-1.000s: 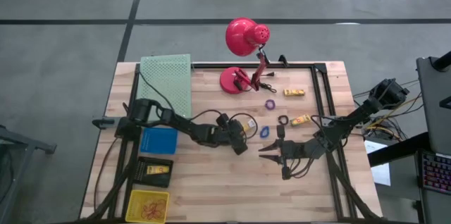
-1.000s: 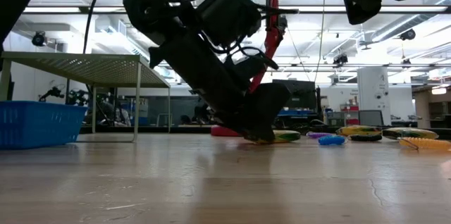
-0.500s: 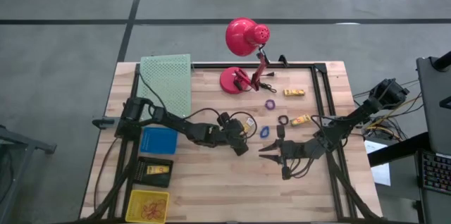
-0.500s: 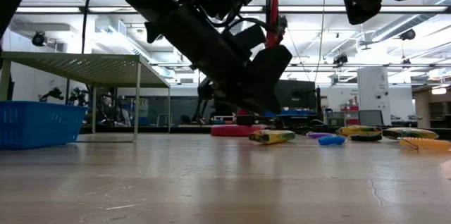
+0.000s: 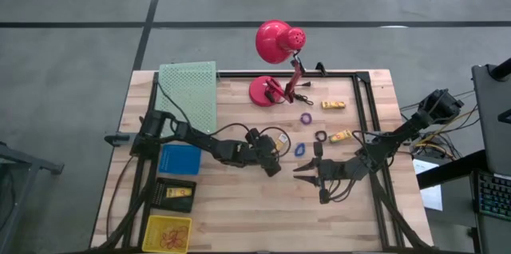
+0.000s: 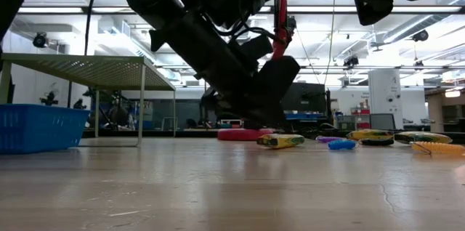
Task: Pick & Place Office Desk Supplies
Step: Put the crayons box into the black bin
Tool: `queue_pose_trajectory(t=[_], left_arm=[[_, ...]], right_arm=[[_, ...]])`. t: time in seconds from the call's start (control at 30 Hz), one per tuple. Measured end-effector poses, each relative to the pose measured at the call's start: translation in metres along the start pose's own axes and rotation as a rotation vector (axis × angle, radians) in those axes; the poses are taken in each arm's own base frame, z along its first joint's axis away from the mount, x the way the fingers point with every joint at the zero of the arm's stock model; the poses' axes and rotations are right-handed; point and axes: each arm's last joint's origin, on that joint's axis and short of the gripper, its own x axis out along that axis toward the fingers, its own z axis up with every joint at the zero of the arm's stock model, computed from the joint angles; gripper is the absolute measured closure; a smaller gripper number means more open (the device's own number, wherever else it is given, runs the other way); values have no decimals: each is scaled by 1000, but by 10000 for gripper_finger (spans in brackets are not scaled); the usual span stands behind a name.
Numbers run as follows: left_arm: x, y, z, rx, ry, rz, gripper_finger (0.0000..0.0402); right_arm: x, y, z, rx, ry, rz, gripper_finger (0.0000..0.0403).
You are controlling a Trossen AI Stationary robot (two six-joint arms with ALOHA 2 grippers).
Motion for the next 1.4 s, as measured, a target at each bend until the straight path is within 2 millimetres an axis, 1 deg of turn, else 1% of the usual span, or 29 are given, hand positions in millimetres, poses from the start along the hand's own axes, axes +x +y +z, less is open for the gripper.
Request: queue_pose_trajectory(t=[0.07,0.2,0.33,0.4,0.47,0.63,0.7,0.77,0.9,1.1,1.23,1.4], left_arm=[[0,0,0,29,0,1,217],[0,2,-4,-29,9,5,217],[1,2,-3,-38,3,3,216],[1,1,-3,-41,-2,-7,209],[1,0,-1,-34,-13,-27,191],[1,-1,1,-22,-28,-36,127],[1,-1,1,-36,-29,-36,110],[1,-1,1,-46,-31,-34,102],[6,-2,-3,-33,-54,-8,102],[19,-2,-18,16,-50,38,116],[19,-2,-18,14,-62,55,122],[24,0,-23,20,-55,73,129]], right_arm=[[0,0,0,0,0,0,325],[0,0,0,0,0,0,332],[0,0,0,0,0,0,335],[0,0,0,0,1,0,333],[0,0,0,0,0,0,331],[0,0,0,0,0,0,324],[0,0,0,0,1,0,321],[0,0,0,0,0,0,319],[0,0,0,0,0,0,320],[0,0,0,-1,1,0,330],[0,0,0,0,1,0,335],[0,0,0,0,1,0,331]])
